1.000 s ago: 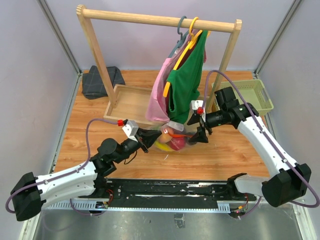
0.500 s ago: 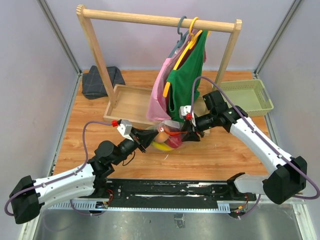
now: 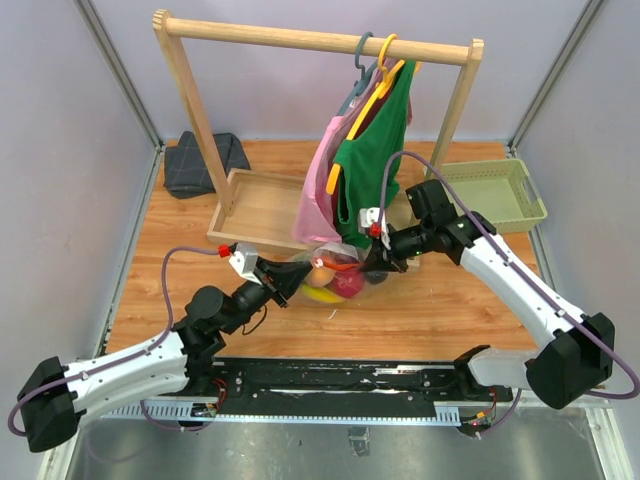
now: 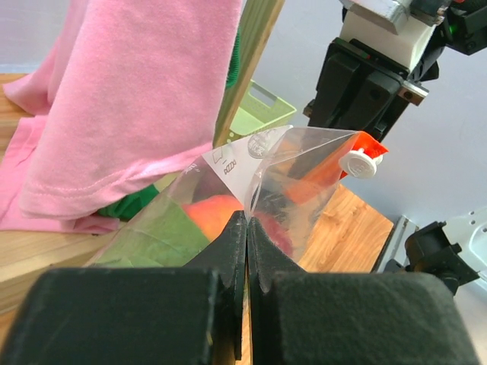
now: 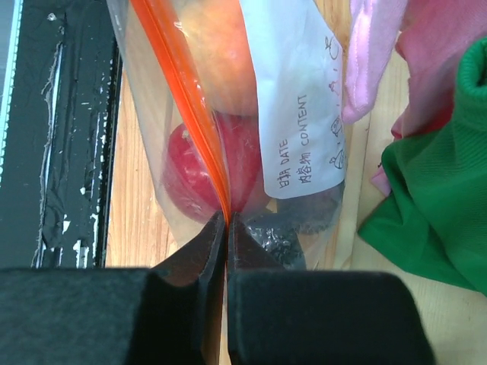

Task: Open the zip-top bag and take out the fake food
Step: Adjust the zipper food storage bag at the center of the board.

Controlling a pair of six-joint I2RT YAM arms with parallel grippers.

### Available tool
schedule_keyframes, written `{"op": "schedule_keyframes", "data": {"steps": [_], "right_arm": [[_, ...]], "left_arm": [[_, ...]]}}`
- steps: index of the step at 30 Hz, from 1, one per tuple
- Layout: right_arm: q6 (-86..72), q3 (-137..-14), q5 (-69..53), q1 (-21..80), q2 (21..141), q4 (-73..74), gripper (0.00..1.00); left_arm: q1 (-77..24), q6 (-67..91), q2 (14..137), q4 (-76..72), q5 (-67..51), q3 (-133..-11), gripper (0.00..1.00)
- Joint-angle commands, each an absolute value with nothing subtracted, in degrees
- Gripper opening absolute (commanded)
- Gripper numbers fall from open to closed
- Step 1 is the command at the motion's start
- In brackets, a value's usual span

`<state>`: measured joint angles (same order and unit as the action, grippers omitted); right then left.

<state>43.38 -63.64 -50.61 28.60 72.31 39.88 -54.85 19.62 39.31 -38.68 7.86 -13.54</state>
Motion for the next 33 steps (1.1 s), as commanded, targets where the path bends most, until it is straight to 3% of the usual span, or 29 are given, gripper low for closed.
{"op": "schedule_keyframes", "data": {"steps": [1, 6, 16, 17, 21, 23, 33], "right_arm": [[44.28, -65.68, -55.64, 28.05, 70.77, 43.15, 0.01], [48.54, -68.75, -62.55, 26.29, 69.56, 49.6, 0.01], [49.86, -70.46, -64.5, 23.25, 69.58, 52.54, 0.01], [50.29, -70.41, -64.7, 22.99, 69.85, 52.93, 0.01], [51.82, -69.85, -64.76, 22.85, 70.85, 53.54, 0.01], [52.99, -69.55, -64.79, 22.85, 71.27, 54.17, 0.01], [60.57, -69.88, -66.73, 22.85, 72.7, 59.58, 0.01]], "left_arm": [[-54.58, 20.48, 36.38, -39.9, 11.06, -11.79, 0.0], [-54.58, 20.95, 35.02, -38.35, 12.01, -10.64, 0.0], [-54.51, 21.7, 33.71, -41.33, 14.75, -5.28, 0.01], [-54.53, 21.69, 33.17, -41.97, 14.42, -4.59, 0.04], [-54.53, 20.25, 30.12, -45.33, 10.86, -2.36, 0.38], [-54.49, 17.96, 28.04, -46.2, 8.18, -1.54, 0.5], [-52.19, 10.4, 25.23, -50.09, -5.43, 0.09, 0.82]]}}
